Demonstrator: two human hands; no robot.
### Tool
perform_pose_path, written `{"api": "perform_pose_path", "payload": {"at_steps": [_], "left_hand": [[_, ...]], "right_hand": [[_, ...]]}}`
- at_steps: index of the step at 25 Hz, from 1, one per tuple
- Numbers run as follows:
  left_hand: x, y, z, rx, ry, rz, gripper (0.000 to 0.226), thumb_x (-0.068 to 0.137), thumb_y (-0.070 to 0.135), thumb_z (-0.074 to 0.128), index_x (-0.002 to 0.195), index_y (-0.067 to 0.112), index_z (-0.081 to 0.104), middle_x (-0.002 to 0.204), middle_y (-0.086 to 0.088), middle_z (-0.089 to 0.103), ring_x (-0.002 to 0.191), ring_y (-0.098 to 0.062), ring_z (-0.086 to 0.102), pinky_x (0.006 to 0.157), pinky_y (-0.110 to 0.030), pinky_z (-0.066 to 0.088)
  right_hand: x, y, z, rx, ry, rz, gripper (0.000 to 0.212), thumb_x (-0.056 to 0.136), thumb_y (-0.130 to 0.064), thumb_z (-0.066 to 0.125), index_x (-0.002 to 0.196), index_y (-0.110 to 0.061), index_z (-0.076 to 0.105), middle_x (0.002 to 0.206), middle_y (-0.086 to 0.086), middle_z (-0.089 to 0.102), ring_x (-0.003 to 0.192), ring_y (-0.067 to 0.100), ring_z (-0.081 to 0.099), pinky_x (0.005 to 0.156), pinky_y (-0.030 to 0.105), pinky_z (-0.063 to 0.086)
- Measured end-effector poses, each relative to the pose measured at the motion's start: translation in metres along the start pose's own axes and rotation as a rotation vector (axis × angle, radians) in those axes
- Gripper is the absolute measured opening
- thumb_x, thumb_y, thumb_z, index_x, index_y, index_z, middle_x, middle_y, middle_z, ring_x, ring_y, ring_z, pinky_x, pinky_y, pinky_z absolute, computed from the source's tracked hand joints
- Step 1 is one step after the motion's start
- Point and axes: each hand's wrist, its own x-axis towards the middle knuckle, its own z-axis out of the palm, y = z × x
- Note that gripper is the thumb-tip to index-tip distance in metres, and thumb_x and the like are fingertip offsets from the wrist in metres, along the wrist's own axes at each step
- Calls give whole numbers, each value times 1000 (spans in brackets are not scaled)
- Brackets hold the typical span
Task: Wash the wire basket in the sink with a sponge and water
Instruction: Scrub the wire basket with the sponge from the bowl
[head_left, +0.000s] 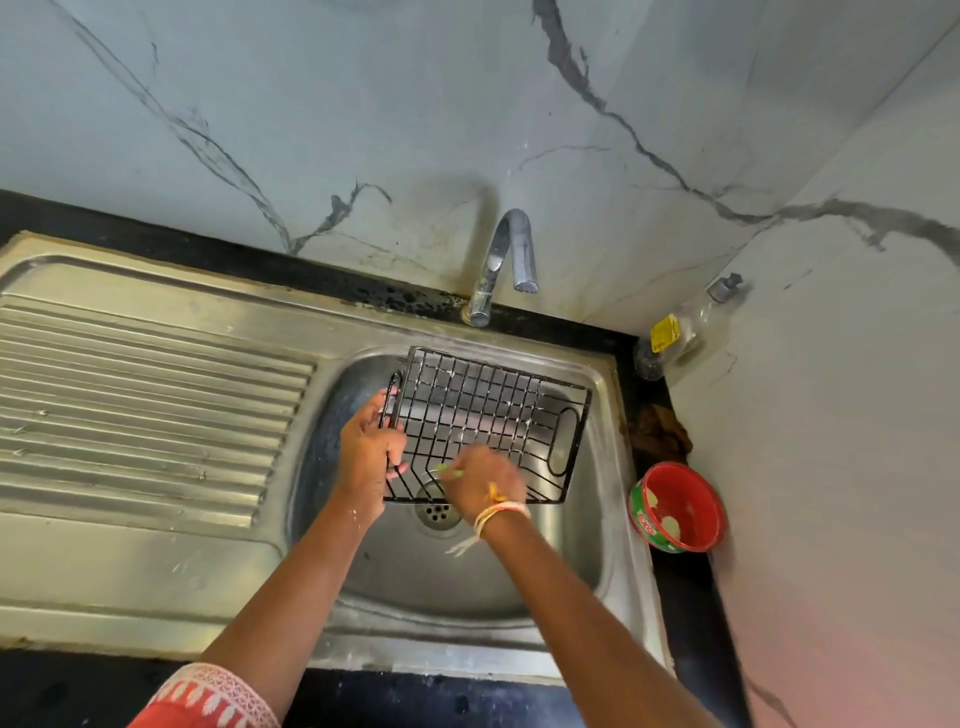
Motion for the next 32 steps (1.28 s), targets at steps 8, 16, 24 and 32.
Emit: {"api": "perform_pose_path", "payload": {"at_steps": [8, 16, 24, 32], "left_hand": [[0, 13, -9, -6, 43, -81, 88, 40, 9, 42, 124, 29, 59, 77, 2, 48, 80, -18, 49, 72, -37, 42], [6, 39, 4, 67, 98, -313, 22, 44, 14, 47, 65, 14, 52, 72, -3, 46, 72, -23, 49, 70, -41, 46], [23, 90, 36, 334, -116, -458, 67, 52, 34, 77, 113, 24, 54, 116, -13, 46, 100, -29, 47, 71, -42, 49], [-30, 20, 51, 161, -219, -369, 133, 42, 69, 83, 149, 43, 8, 156, -4, 23, 133, -38, 35, 101, -70, 27]], "right_hand": [[10, 88, -8, -52, 237, 76, 27, 95, -38, 49, 105, -23, 70, 104, 1, 70, 93, 18, 65, 90, 31, 48], [-9, 62, -6, 178, 34, -427, 47, 89, -62, 46, 126, -35, 55, 116, -4, 68, 102, 18, 63, 91, 36, 49], [3, 43, -6, 247, 48, -382, 20, 87, -15, 63, 104, -20, 71, 86, 2, 72, 76, 17, 65, 72, 31, 53], [23, 12, -27, 557, 129, -220, 3, 86, -10, 65, 83, -12, 65, 78, 5, 69, 71, 21, 67, 69, 39, 58]]}}
